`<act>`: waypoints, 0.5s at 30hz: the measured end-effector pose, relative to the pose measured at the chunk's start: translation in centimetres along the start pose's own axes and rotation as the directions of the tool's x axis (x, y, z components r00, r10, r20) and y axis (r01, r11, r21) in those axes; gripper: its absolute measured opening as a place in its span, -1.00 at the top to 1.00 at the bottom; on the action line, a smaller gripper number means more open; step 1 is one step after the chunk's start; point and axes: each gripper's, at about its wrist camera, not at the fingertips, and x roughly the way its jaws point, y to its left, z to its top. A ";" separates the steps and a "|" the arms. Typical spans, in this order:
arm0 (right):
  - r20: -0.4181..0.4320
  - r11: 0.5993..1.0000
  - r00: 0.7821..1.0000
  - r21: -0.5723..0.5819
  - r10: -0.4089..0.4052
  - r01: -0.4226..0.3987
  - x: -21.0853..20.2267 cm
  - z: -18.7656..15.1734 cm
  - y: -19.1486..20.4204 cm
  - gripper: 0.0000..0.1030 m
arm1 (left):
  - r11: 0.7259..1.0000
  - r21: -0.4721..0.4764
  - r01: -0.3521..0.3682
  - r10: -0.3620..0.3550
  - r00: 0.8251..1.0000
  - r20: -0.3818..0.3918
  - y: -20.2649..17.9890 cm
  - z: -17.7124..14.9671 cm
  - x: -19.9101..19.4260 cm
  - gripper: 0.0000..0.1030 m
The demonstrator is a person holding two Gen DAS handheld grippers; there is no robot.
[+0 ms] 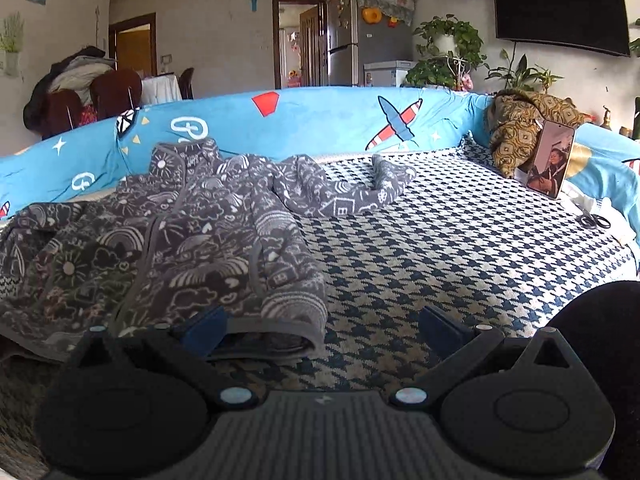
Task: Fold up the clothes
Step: 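Grasp the jacket hem with both grippers side by side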
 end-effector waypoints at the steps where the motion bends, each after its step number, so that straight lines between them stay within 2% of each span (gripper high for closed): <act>1: 0.011 1.000 1.000 -0.002 0.006 -0.006 -0.1 0.1 0.1 -0.99 | 1.000 -0.004 -0.004 0.004 1.000 0.025 0.0 0.2 -0.3 -1.00; 4: 0.013 0.999 0.999 -0.027 0.032 -0.032 0.1 -0.1 0.6 -0.98 | 1.000 -0.019 -0.021 0.023 0.995 0.093 0.0 0.5 -0.9 -1.00; 6: 0.015 0.998 0.999 -0.047 0.050 -0.050 0.1 -0.2 1.0 -0.98 | 0.999 -0.035 -0.031 0.035 0.993 0.109 0.0 0.7 -1.0 -1.00; 11: 0.004 0.987 0.991 -0.089 0.136 -0.136 0.3 -0.7 2.0 -0.98 | 0.997 -0.063 -0.034 0.038 0.997 0.070 -0.1 1.0 0.4 -1.00; 15: 0.020 0.976 0.983 -0.125 0.181 -0.177 0.2 -0.9 2.8 -0.98 | 0.997 -0.080 -0.018 0.024 0.997 0.074 -0.5 1.5 0.9 -1.00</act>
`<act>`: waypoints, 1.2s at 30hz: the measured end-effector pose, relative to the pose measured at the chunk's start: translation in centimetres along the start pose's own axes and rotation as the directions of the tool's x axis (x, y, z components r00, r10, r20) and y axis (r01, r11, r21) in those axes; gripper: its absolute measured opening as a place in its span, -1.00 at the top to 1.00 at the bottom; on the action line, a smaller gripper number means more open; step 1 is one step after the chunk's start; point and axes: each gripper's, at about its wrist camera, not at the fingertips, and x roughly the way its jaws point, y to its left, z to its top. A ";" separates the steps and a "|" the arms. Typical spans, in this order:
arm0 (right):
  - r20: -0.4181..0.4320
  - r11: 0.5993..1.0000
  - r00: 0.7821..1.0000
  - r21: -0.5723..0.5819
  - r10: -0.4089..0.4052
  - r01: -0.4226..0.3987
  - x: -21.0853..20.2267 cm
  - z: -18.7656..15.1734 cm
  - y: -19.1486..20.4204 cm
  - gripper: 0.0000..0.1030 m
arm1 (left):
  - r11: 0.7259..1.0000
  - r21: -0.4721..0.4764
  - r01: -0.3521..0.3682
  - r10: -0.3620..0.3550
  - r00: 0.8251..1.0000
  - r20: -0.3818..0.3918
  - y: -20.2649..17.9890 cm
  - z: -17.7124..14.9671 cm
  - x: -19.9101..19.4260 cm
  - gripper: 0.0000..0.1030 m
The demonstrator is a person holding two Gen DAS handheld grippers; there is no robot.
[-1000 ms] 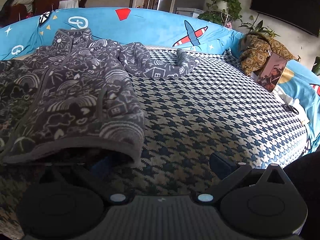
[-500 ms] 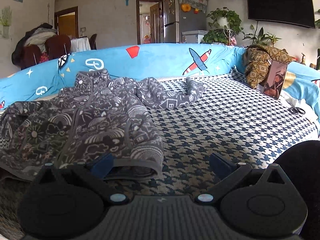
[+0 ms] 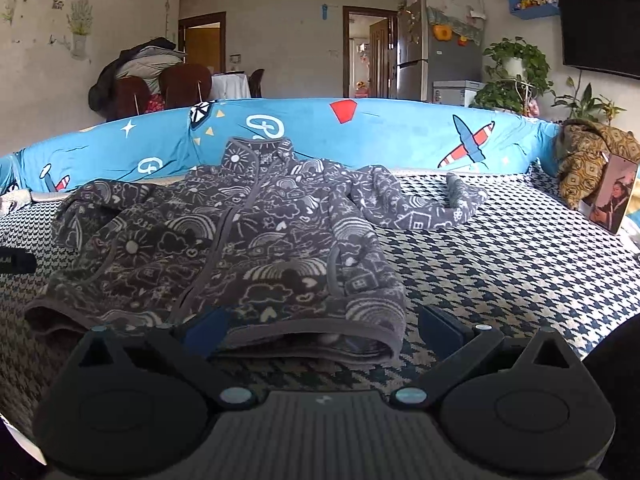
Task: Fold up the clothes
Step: 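Grasp the jacket hem with both grippers side by side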
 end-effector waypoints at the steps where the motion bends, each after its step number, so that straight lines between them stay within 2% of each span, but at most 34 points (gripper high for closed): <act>1: -0.001 1.000 1.000 -0.003 0.013 -0.013 0.1 0.0 0.1 -0.98 | 1.000 -0.002 0.010 -0.010 1.000 -0.003 -0.2 0.1 0.2 -1.00; 4: -0.004 1.000 1.000 0.003 0.023 -0.023 0.6 0.1 0.1 -0.97 | 0.999 -0.003 0.038 -0.038 0.999 -0.033 -0.9 0.4 1.2 -1.00; 7: -0.003 1.000 1.000 0.017 -0.012 0.012 1.1 0.3 -0.1 -0.82 | 0.998 -0.001 0.056 -0.056 0.997 -0.057 -1.7 0.5 2.0 -1.00; 9: -0.008 0.999 0.999 0.020 -0.042 0.043 1.9 0.6 -0.2 -0.49 | 0.998 0.009 0.068 -0.067 0.996 -0.062 -2.3 0.6 2.4 -1.00; 10: -0.012 0.998 0.998 0.017 -0.059 0.060 2.3 0.8 -0.3 -0.39 | 0.997 0.015 0.074 -0.073 0.995 -0.065 -2.5 0.7 2.5 -1.00; 12: -0.018 0.997 0.997 0.007 -0.081 0.081 2.9 1.2 -0.3 -0.02 | 0.995 0.038 0.089 -0.086 0.994 -0.065 -3.3 0.7 2.7 -1.00; 16: -0.048 0.999 0.998 0.010 -0.041 0.041 4.4 1.6 -0.1 -0.02 | 0.988 0.087 0.128 -0.119 0.988 -0.100 -4.8 0.2 3.4 -1.00; 22: -0.214 0.998 0.976 0.040 -0.034 0.043 6.7 -0.2 -0.5 -0.03 | 0.988 0.101 0.117 -0.093 0.972 -0.216 -5.4 -1.4 5.5 -1.00; 29: -0.208 0.997 0.978 0.060 -0.031 0.045 6.3 -0.6 -0.8 -0.07 | 0.988 -0.016 0.155 -0.154 0.947 -0.283 -3.7 -2.0 6.5 -1.00; 36: -0.213 0.997 0.976 0.056 -0.042 0.055 6.2 -0.7 -0.6 -0.14 | 0.989 0.022 0.146 -0.134 0.952 -0.275 -3.9 -2.3 6.2 -1.00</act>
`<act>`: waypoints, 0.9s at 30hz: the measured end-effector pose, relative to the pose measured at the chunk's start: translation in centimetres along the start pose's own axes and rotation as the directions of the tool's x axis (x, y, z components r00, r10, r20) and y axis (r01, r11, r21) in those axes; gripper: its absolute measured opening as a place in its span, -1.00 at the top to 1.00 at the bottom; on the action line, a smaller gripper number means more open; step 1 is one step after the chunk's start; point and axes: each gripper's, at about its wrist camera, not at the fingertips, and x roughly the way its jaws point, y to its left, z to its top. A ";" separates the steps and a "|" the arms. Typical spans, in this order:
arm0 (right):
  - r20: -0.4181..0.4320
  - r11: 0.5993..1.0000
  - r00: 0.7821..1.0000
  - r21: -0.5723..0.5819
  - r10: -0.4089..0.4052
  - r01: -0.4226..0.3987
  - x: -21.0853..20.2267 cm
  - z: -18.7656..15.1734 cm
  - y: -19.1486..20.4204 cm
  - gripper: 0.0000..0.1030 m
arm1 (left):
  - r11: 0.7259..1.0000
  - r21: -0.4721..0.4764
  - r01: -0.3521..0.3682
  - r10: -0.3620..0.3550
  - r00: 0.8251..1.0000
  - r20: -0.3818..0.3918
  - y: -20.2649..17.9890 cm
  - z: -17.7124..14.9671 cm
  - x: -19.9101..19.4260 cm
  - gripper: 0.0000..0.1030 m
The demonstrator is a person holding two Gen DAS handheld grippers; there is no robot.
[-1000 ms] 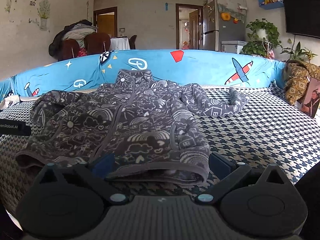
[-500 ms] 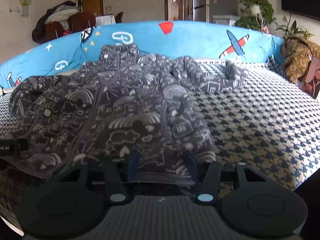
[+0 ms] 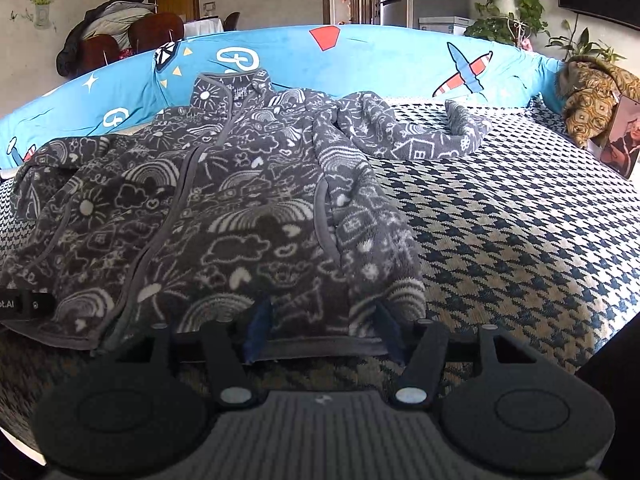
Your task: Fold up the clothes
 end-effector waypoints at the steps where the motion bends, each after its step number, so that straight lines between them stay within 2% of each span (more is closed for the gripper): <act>1: -0.002 1.000 1.000 -0.001 0.000 0.000 0.0 0.0 0.0 -0.14 | 1.000 -0.002 0.002 -0.002 1.000 -0.002 0.0 0.0 0.0 -1.00; 19: 0.001 0.999 1.000 0.049 0.002 -0.002 -0.4 -0.2 -0.2 -0.20 | 1.000 -0.021 0.003 -0.003 1.000 -0.014 0.2 0.0 -0.1 -1.00; 27: -0.017 0.998 1.000 0.057 0.015 -0.014 -0.6 -0.3 -0.1 -0.33 | 0.999 -0.032 0.000 0.000 1.000 -0.020 0.2 0.0 -0.1 -1.00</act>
